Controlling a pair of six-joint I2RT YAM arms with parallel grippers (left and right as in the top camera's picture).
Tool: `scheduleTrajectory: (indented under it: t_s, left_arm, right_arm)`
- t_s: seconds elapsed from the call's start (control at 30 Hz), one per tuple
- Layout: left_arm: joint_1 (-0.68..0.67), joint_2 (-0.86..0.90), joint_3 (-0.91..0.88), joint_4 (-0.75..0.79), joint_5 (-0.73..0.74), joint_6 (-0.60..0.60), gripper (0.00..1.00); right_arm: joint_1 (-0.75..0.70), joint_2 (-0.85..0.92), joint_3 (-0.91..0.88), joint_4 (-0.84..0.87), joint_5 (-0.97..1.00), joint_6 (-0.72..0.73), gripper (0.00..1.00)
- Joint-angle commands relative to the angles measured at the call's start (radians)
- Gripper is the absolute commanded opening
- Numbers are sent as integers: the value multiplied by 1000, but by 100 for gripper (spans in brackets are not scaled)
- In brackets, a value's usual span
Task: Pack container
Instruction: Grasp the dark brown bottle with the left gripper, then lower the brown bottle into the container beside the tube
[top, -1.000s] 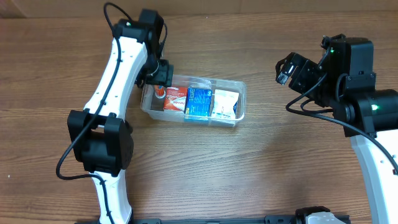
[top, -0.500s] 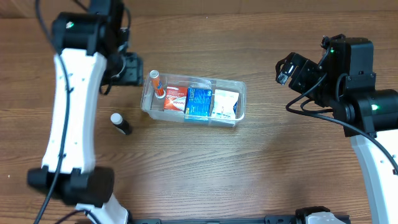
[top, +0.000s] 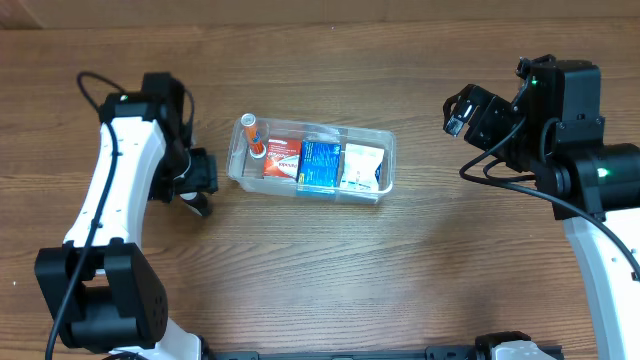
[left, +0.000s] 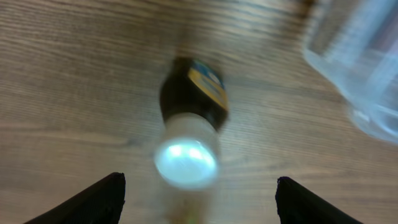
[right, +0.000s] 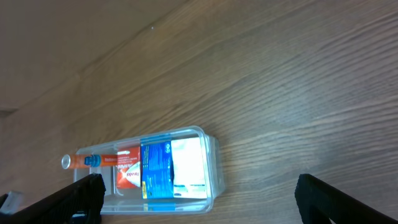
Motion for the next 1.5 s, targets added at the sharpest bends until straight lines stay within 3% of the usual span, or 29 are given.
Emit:
scheduleTrajectory:
  t_s: [0.0, 0.2, 0.43, 0.6, 0.73, 0.87, 1.07, 1.3, 1.47]
  left_arm:
    - [51, -5, -73, 88, 63, 63, 78]
    - [55, -4, -147, 225, 114, 88, 73]
    - [56, -4, -165, 255, 100, 91, 42]
    - [56, -5, -151, 239, 56, 69, 30]
    - [56, -10, -64, 130, 56, 69, 21]
    - [49, -18, 146, -76, 58, 69, 18]
    - [-49, -68, 448, -265, 143, 70, 16]
    - [-251, -90, 457, -125, 63, 7, 15]
    - [-271, -59, 330, -6, 29, -71, 13]
  right_arm:
    - [-2, -12, 8, 4, 1, -3, 100]
    - [-2, -12, 8, 4, 1, -3, 100]
    - [-2, -12, 8, 4, 1, -3, 100]
    - [-2, -12, 8, 4, 1, -3, 100]
    - [-2, -12, 8, 4, 1, -3, 100]
    - [-2, -12, 8, 4, 1, -3, 100]
    - [-2, -12, 8, 4, 1, -3, 100]
    - [-2, -12, 8, 4, 1, -3, 100]
    - [-2, -12, 8, 4, 1, -3, 100]
